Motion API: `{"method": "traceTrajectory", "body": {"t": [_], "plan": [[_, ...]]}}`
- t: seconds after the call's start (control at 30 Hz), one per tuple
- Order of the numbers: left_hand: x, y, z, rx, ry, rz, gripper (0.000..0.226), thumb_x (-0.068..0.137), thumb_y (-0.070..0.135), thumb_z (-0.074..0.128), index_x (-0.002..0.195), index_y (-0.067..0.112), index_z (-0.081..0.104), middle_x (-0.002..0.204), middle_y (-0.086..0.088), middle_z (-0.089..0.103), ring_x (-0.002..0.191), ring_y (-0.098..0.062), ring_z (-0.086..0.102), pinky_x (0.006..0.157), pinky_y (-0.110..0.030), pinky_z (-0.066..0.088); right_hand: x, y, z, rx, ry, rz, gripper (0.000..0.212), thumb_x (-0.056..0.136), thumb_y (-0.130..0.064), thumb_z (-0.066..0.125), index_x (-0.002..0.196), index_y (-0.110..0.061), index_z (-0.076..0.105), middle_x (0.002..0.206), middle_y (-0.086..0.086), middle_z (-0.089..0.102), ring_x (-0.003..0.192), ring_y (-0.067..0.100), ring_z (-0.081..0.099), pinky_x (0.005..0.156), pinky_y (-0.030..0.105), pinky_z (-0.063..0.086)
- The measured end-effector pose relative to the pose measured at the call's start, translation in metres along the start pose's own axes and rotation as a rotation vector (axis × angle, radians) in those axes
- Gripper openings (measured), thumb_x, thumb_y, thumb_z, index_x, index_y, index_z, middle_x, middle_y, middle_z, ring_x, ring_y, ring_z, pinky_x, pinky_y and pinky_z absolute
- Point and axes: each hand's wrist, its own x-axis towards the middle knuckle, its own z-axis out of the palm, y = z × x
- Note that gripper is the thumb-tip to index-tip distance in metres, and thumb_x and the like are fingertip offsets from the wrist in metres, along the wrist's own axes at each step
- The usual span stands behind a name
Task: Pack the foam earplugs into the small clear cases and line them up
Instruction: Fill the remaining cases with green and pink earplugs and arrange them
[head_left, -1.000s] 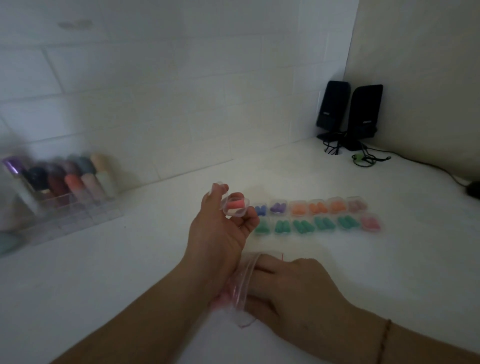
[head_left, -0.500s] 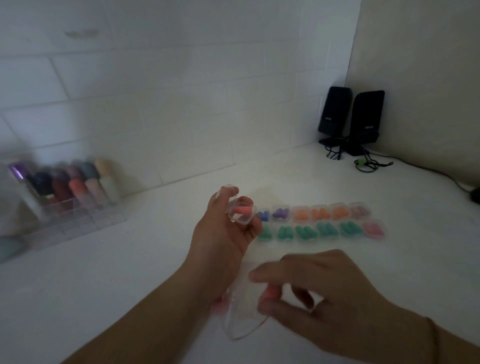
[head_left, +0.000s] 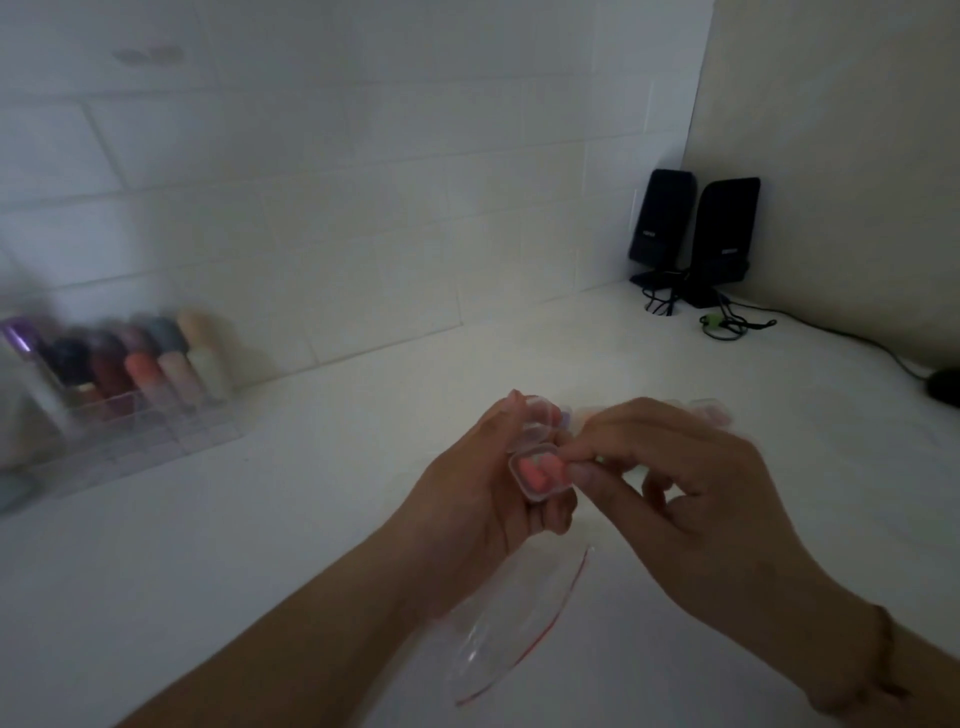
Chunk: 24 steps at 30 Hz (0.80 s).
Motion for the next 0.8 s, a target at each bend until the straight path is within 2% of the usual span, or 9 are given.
{"method": "traceTrajectory", "body": {"t": [0.1,0.2,0.33,0.43,0.5,0.57,0.67,0.73,0.8], "plan": [[0.0,-0.001,0.002,0.008,-0.014,-0.012,0.035,0.09,0.042,0.046,0.1,0.01,0.054,0.075,-0.009,0.056,0.062,-0.021,0.047,0.058,-0.031,0.044,0.0,0.004,0.003,-0.054,-0.048,0.004,0.01,0.09,-0.025,0.063,0.089,-0.023,0.073,0.089,-0.016,0.063,0.072,0.002,0.058,0.062,0.003,0.033],[0.0,-0.003,0.002,0.032,-0.024,-0.015,0.035,0.089,0.044,0.046,0.095,0.012,0.061,0.076,-0.01,0.057,0.06,-0.023,0.047,0.056,-0.03,0.045,-0.002,0.008,0.005,-0.119,-0.063,0.019,0.008,0.089,-0.021,0.067,0.092,-0.025,0.073,0.09,-0.017,0.064,0.073,0.002,0.059,0.062,0.005,0.034],[0.001,-0.005,0.003,0.028,-0.045,-0.019,0.037,0.089,0.041,0.045,0.102,0.007,0.054,0.079,-0.014,0.054,0.058,-0.023,0.047,0.054,-0.029,0.045,-0.004,0.01,0.006,-0.182,-0.056,-0.048,0.014,0.092,-0.026,0.06,0.097,-0.024,0.073,0.096,-0.017,0.065,0.086,-0.003,0.059,0.071,0.017,0.049],[0.002,-0.004,0.001,0.024,-0.019,-0.014,0.033,0.087,0.036,0.048,0.1,0.006,0.054,0.073,-0.011,0.053,0.052,-0.022,0.047,0.052,-0.029,0.044,-0.004,0.011,0.003,-0.259,-0.091,-0.083,0.019,0.094,-0.03,0.055,0.097,-0.026,0.073,0.096,-0.016,0.062,0.084,-0.002,0.058,0.067,0.02,0.049],[0.002,-0.004,-0.001,0.038,-0.016,-0.013,0.03,0.088,0.032,0.048,0.102,0.006,0.052,0.07,-0.01,0.052,0.051,-0.023,0.046,0.051,-0.029,0.044,-0.003,0.011,0.003,-0.256,-0.097,-0.065,0.018,0.093,-0.03,0.056,0.097,-0.028,0.074,0.096,-0.017,0.062,0.085,-0.005,0.057,0.068,0.018,0.049],[0.002,-0.005,0.0,0.046,-0.021,-0.023,0.028,0.085,0.027,0.051,0.105,0.007,0.051,0.068,-0.011,0.051,0.05,-0.022,0.046,0.05,-0.028,0.044,-0.004,0.01,0.005,-0.223,-0.075,-0.043,0.016,0.091,-0.028,0.059,0.096,-0.028,0.074,0.096,-0.019,0.064,0.088,-0.013,0.052,0.073,0.009,0.045],[0.002,-0.002,0.0,0.053,-0.007,-0.023,0.034,0.076,0.013,0.058,0.109,0.01,0.051,0.081,-0.017,0.058,0.056,-0.025,0.047,0.05,-0.03,0.043,-0.004,0.002,0.002,-0.22,-0.063,-0.011,0.014,0.088,-0.031,0.06,0.091,-0.033,0.074,0.087,-0.025,0.066,0.079,-0.016,0.052,0.071,0.001,0.038],[0.001,0.0,-0.001,0.054,0.021,0.006,0.049,0.069,0.004,0.059,0.116,0.011,0.049,0.093,-0.018,0.061,0.058,-0.027,0.049,0.051,-0.032,0.045,-0.002,-0.002,-0.002,-0.125,-0.007,0.063,0.011,0.084,-0.035,0.061,0.083,-0.035,0.071,0.076,-0.027,0.065,0.068,-0.011,0.057,0.06,0.001,0.036],[0.001,0.0,-0.003,0.095,0.032,0.04,0.06,0.069,-0.003,0.056,0.124,0.019,0.045,0.104,-0.019,0.06,0.058,-0.029,0.051,0.054,-0.034,0.047,0.001,-0.001,-0.004,-0.039,0.032,0.173,0.012,0.082,-0.043,0.057,0.079,-0.036,0.067,0.08,-0.022,0.065,0.066,-0.003,0.061,0.053,0.004,0.037]]}}
